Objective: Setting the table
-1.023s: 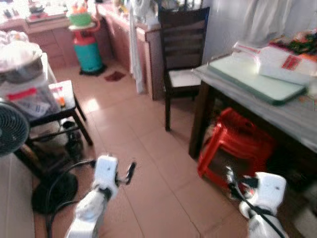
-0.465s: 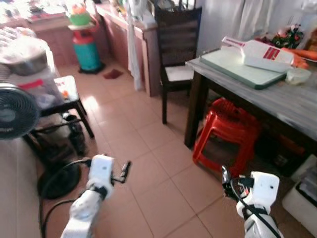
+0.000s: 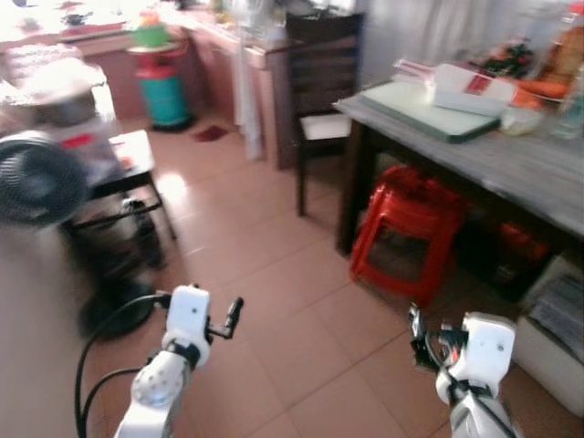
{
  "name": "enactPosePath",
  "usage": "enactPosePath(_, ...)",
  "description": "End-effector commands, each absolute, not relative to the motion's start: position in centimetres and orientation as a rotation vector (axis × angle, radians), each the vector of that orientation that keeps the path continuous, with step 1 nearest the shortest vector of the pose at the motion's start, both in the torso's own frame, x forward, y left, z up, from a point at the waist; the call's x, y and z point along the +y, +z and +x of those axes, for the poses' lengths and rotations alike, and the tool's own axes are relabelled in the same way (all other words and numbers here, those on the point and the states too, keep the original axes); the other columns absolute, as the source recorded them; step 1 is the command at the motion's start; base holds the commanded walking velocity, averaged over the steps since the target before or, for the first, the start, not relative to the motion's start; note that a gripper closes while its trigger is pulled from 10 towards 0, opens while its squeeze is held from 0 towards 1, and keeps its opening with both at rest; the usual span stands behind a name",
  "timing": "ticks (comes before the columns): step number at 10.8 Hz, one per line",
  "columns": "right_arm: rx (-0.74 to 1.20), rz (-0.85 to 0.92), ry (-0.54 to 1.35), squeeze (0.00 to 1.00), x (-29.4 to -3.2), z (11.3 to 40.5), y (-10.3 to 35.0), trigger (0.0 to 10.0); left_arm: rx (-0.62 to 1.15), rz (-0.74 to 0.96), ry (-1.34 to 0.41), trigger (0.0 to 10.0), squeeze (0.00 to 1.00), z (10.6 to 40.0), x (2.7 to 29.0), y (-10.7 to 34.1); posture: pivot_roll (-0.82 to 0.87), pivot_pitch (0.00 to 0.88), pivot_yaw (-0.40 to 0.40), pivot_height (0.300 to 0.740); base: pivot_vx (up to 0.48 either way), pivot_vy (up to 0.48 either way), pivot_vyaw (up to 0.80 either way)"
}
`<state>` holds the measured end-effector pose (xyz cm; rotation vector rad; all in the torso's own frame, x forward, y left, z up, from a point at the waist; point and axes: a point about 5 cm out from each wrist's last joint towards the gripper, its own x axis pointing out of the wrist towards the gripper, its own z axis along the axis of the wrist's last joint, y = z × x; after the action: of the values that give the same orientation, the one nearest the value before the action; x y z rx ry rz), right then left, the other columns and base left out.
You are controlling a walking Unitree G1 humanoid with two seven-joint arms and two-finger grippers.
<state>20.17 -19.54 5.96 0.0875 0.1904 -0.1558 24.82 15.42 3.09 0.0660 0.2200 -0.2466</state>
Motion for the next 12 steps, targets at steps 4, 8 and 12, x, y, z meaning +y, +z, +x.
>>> enactPosePath(4, 0.185, 0.087, -0.166, 0.00, -19.5, 20.1, 6.1, 10.0, 0.176, -0.036, -0.347, 10.0, 0.00, 25.4, 14.7, 4.3, 0.02, 0.000, 0.061, 0.740, 0.000, 0.000, 0.00)
enactPosePath(8, 0.179, 0.071, -0.161, 0.00, -19.8, 20.3, 6.3, 10.0, 0.140, -0.098, -0.397, 10.0, 0.00, 26.7, 14.4, 5.2, 0.01, 0.000, 0.055, 0.740, 0.000, 0.000, -0.56)
enactPosePath(12, 0.176, 0.072, -0.155, 0.00, -19.5, 20.4, 6.4, 10.0, 0.148, -0.120, -0.418, 10.0, 0.00, 26.5, 14.3, 5.0, 0.01, 0.000, 0.061, 0.740, 0.294, 0.000, -0.50)
